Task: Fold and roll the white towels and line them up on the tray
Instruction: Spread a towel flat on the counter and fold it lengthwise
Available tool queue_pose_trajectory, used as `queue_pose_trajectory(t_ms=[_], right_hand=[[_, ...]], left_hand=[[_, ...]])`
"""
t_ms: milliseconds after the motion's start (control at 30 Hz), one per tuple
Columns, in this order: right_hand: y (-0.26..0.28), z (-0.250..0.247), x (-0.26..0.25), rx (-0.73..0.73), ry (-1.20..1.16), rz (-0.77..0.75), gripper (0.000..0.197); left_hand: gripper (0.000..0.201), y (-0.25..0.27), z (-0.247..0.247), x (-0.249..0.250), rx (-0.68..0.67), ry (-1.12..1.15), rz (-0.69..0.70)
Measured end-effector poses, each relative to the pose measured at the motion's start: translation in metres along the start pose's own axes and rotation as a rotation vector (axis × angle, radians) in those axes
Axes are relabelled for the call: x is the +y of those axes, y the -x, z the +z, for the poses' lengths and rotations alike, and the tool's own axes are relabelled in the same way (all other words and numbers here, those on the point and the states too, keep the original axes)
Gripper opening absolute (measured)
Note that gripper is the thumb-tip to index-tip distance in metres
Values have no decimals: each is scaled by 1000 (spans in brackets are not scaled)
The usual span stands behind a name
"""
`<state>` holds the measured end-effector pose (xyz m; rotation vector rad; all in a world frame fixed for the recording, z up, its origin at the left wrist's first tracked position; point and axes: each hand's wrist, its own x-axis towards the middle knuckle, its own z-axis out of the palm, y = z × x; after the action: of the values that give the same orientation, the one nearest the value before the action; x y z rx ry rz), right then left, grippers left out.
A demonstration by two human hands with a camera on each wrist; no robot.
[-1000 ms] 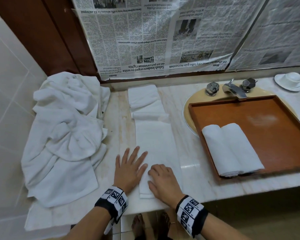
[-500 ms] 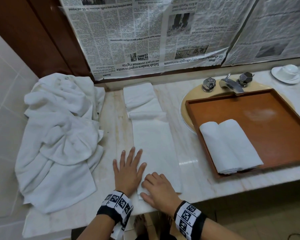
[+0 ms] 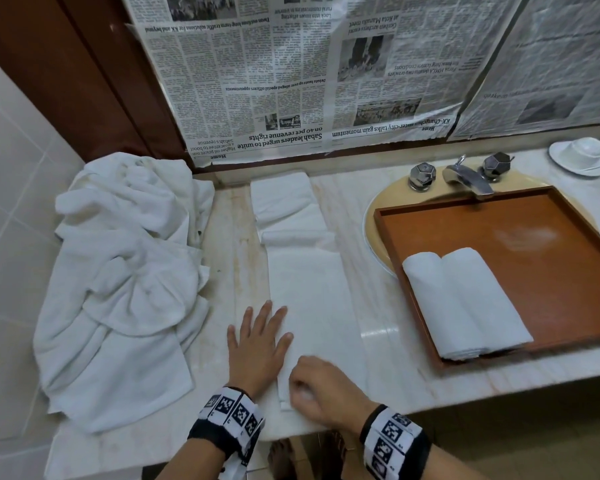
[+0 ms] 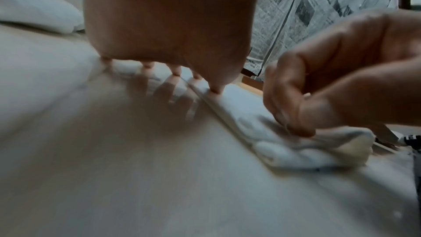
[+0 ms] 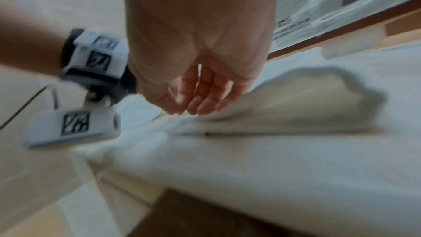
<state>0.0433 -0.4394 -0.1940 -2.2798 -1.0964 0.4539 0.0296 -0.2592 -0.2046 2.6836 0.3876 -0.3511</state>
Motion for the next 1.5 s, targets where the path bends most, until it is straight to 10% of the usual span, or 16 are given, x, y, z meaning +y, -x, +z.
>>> queue_pose_trajectory(t_ms=[100, 300, 567, 733, 1333, 1500], right_hand=[[-17, -17, 30, 320, 161, 126, 33], [-36, -10, 61, 29, 403, 227, 60], [-12, -31, 83, 74, 367, 523, 74], [-3, 3, 58, 74, 386, 244, 59], [-6, -49, 90, 216, 273, 406, 52], [29, -47, 69, 111, 177, 103, 40]], left_hand=[[75, -7, -7, 6, 56, 58, -7], [59, -18, 22, 34, 45, -58, 50], [64, -4, 16, -4, 140, 17, -120], [54, 19, 41, 27, 128, -36, 40], [65, 0, 20, 22, 99, -6, -142], [46, 27, 11, 20, 218, 138, 207]])
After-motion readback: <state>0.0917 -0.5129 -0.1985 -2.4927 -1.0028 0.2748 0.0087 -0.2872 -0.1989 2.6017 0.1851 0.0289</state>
